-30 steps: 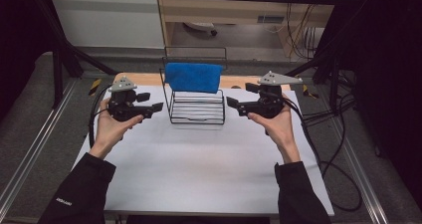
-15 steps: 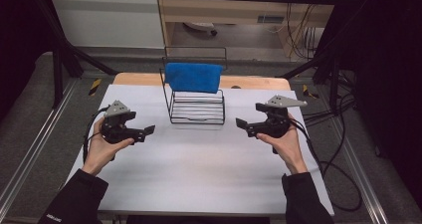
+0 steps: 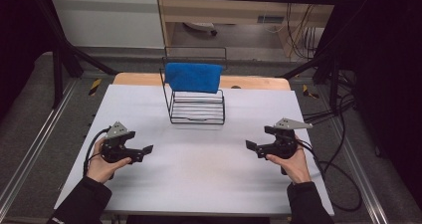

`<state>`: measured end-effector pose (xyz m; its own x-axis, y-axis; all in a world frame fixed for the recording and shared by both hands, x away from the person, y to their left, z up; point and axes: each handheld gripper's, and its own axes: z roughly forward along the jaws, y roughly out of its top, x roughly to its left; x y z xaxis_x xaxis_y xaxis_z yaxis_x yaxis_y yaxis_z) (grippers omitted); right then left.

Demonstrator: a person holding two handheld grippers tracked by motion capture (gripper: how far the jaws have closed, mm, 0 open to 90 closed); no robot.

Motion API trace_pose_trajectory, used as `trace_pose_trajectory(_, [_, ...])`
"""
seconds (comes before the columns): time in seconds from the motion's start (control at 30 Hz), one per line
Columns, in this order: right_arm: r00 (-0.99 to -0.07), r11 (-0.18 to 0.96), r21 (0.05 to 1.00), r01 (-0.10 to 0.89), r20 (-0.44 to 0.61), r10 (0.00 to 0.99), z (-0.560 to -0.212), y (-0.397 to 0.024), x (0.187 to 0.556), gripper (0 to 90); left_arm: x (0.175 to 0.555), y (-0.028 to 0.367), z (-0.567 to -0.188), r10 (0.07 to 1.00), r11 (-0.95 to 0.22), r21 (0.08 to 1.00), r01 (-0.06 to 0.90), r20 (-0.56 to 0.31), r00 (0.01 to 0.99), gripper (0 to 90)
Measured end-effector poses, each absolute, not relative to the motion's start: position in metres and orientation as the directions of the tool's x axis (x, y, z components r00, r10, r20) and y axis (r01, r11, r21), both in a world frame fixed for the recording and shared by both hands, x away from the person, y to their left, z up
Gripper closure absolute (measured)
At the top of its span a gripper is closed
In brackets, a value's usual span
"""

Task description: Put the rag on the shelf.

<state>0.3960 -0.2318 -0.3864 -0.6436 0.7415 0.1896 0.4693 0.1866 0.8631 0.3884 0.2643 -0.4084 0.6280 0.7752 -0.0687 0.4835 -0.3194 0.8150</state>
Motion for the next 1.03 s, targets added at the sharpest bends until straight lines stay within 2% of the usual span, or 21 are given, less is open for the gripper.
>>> trace_pose_trajectory(0.53, [-0.646,0.206,0.832,0.515,0.218,0.732,-0.439,-0.273,0.368,0.6,0.376,0.283,-0.439,0.770,-0.312,0.804,0.506,-0.098,0.631,10.2])
trace_pose_trajectory(1.03, [-0.640,0.234,0.818,0.526,0.199,0.742,-0.448,-0.282,0.361,0.6,0.371,0.289,-0.450,0.771,-0.331,0.793,0.511,-0.085,0.631,10.1])
